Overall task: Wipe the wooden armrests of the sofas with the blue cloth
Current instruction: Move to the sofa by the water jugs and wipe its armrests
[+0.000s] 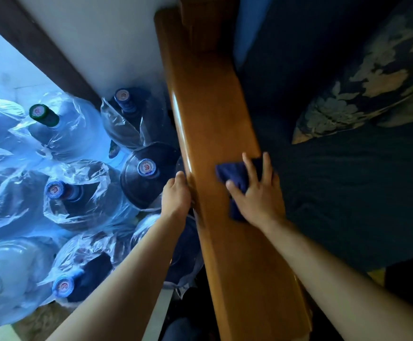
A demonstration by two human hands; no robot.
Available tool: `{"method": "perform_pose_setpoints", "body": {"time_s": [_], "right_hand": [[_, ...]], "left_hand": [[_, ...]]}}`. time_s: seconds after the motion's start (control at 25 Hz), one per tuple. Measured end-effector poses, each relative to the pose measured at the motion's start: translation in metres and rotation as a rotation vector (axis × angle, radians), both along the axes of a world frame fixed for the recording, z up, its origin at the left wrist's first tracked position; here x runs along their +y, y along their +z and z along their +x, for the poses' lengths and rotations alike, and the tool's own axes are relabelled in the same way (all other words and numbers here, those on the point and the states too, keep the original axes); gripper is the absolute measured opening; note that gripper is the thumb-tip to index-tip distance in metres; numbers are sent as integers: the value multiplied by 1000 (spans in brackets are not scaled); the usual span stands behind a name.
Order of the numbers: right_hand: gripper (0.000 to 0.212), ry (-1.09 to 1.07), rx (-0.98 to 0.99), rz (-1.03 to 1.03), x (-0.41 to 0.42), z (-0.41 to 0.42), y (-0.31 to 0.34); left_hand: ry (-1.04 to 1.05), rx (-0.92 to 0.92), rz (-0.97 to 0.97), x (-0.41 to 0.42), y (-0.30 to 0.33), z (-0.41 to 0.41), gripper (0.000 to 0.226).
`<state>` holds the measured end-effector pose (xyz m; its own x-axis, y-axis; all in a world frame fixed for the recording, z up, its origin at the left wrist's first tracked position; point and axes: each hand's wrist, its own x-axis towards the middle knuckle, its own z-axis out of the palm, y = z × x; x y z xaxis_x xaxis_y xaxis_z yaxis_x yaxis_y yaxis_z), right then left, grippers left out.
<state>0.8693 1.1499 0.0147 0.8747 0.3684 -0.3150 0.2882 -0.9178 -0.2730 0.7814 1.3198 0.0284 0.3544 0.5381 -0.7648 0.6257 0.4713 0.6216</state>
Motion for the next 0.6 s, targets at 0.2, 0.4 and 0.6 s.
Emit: {"method": "perform_pose_setpoints", "body": {"time_s": [0.2,0.4,0.6], "right_hand": [[82,-404,30,140,44,34,-3],[81,-649,4,12,-20,-70,11],[87,-574,-44,-88,1,-189,18]], "left_hand": [[41,7,-14,2,-3,-19,33],[7,10,12,-1,1,-30,31],[-72,30,-20,-14,-2,-36,46]]}}
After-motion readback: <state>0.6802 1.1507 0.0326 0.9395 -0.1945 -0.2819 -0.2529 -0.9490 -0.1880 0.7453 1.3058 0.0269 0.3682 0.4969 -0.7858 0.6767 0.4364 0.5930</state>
